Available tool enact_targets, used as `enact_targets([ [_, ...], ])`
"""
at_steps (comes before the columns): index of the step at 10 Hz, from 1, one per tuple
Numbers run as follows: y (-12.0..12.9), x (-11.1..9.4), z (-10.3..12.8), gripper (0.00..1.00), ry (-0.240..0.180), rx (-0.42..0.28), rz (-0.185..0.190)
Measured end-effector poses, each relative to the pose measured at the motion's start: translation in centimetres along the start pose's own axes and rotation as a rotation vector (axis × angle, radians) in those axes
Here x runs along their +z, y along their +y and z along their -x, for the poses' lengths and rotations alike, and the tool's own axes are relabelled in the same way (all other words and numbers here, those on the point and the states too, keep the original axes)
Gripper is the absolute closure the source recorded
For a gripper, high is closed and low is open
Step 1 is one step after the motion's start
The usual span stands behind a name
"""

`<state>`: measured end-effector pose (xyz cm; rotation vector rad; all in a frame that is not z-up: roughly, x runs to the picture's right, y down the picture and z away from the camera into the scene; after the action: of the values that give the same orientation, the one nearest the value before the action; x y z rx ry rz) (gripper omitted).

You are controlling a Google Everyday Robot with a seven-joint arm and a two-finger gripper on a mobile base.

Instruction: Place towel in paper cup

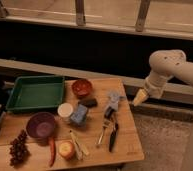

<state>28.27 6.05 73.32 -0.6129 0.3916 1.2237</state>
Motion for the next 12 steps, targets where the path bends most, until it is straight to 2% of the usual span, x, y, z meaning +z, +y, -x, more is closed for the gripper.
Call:
enact_targets([
  [6,0.0,0.0,0.0,0.2,-0.001,0.001,0.002],
  [7,0.1,0.1,0.2,0.2,-0.013,-0.006,0.007],
  [12,1.8,1.9,3.2,0.2,-0.039,-0.031,0.035],
])
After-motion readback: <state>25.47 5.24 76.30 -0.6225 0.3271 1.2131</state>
